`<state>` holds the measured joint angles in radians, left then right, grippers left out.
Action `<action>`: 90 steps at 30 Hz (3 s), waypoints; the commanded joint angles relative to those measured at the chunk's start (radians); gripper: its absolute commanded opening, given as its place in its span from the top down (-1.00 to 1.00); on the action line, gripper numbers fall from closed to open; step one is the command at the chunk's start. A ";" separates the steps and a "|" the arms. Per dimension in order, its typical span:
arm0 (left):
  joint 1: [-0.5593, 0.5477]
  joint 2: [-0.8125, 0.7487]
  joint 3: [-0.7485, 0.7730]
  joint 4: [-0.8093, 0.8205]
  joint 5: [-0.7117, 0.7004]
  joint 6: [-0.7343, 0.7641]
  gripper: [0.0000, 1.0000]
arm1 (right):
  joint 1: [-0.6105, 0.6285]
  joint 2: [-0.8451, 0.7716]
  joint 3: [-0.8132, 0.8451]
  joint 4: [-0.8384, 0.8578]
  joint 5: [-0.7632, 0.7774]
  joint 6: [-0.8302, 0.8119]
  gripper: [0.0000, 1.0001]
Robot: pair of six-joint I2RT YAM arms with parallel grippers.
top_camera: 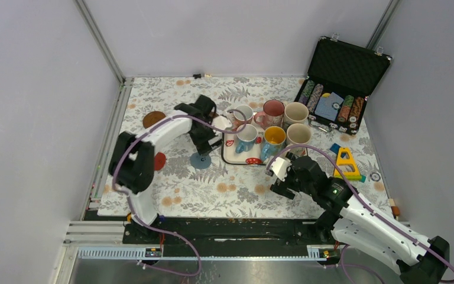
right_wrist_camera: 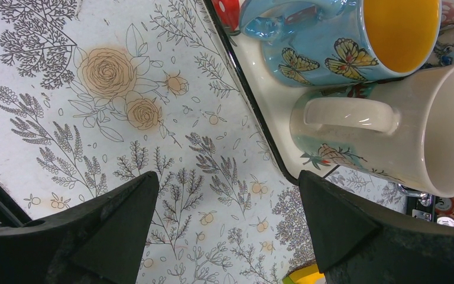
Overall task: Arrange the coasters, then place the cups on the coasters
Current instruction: Move the coaster to the center of the board.
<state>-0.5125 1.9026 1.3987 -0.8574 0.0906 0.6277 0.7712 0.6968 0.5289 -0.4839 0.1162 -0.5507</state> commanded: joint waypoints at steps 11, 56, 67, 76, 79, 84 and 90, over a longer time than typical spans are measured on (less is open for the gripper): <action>0.079 -0.335 -0.257 0.148 0.087 -0.125 -0.51 | -0.012 0.004 0.016 0.026 0.029 0.017 -0.91; 0.066 -0.248 -0.216 0.244 0.004 -0.277 -0.86 | -0.018 0.023 0.008 0.043 0.043 0.010 -0.91; 0.296 -0.464 -0.343 0.206 -0.022 -0.236 -0.98 | -0.018 0.005 0.008 0.043 0.037 0.014 -0.91; 0.473 -0.515 -0.426 0.237 -0.161 -0.196 -0.97 | -0.019 -0.015 0.010 0.043 0.042 0.018 -0.91; 0.505 -0.482 -0.438 0.236 -0.189 -0.209 -0.97 | -0.020 -0.016 0.012 0.042 0.045 0.022 -0.90; 0.512 -0.414 -0.457 0.262 -0.210 -0.219 -0.97 | -0.023 -0.028 0.008 0.042 0.042 0.022 -0.90; 0.512 -0.326 -0.403 0.281 -0.192 -0.211 -0.97 | -0.025 -0.032 0.006 0.043 0.035 0.018 -0.90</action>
<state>-0.0006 1.5368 0.9512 -0.6193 -0.0940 0.4137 0.7567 0.6731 0.5289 -0.4648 0.1410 -0.5434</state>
